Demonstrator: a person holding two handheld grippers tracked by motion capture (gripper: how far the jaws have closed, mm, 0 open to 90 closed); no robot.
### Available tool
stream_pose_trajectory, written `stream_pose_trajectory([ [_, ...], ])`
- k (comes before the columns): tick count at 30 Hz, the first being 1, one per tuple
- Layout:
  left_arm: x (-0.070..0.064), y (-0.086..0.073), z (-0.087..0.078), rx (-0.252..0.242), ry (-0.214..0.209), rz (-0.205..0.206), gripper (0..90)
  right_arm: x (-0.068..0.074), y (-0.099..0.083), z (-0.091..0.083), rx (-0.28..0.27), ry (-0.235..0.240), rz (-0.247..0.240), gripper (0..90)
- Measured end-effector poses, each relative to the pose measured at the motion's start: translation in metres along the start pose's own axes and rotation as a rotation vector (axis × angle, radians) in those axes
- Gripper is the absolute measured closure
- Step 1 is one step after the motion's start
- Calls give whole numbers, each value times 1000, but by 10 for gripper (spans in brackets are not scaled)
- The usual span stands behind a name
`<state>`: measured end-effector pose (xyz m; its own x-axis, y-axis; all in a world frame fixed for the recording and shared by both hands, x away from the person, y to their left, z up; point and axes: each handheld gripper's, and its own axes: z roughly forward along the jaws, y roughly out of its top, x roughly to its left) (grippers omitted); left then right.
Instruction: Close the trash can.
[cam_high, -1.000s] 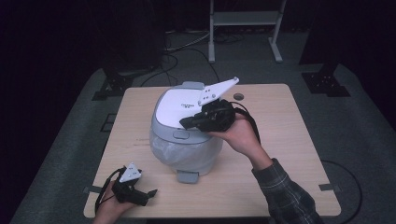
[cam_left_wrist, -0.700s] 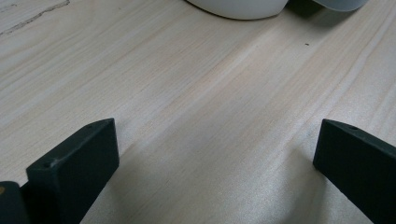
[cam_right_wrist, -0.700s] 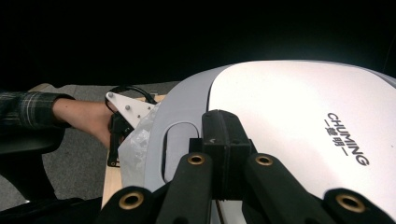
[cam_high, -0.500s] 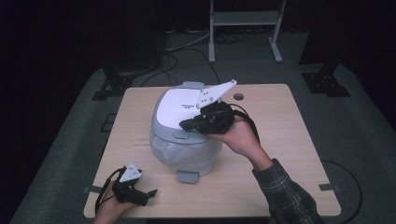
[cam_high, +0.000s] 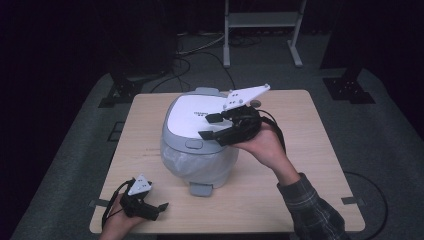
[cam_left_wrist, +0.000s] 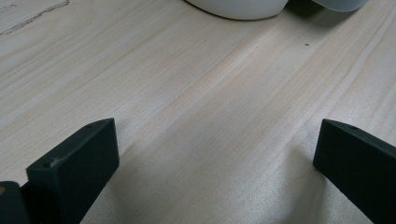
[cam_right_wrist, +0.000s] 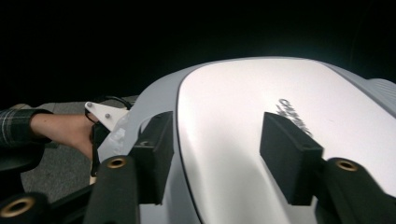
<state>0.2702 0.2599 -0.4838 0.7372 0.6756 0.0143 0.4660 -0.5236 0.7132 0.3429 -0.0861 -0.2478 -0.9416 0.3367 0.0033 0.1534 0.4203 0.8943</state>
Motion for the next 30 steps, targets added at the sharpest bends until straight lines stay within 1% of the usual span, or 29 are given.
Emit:
stream_pose_trajectory([
  [3,0,0,0,0,0,1,0,-3,-5,-11,-14,-27,26,358],
  [10,0,0,0,0,-2,2,0,-7,-21,-40,-45,-90,51,296],
  [15,0,0,0,0,-1,1,0,-10,-36,-61,-57,-126,69,289],
  [17,0,0,0,0,-1,2,0,-11,-41,-67,-62,-138,75,289],
  [22,0,0,0,0,-1,2,0,-15,-59,-81,-55,-166,101,273],
  [26,0,0,0,0,-1,2,0,-19,-74,-86,-30,-184,134,205],
  [30,0,0,0,0,-1,2,0,-20,-90,-86,10,-216,155,137],
])
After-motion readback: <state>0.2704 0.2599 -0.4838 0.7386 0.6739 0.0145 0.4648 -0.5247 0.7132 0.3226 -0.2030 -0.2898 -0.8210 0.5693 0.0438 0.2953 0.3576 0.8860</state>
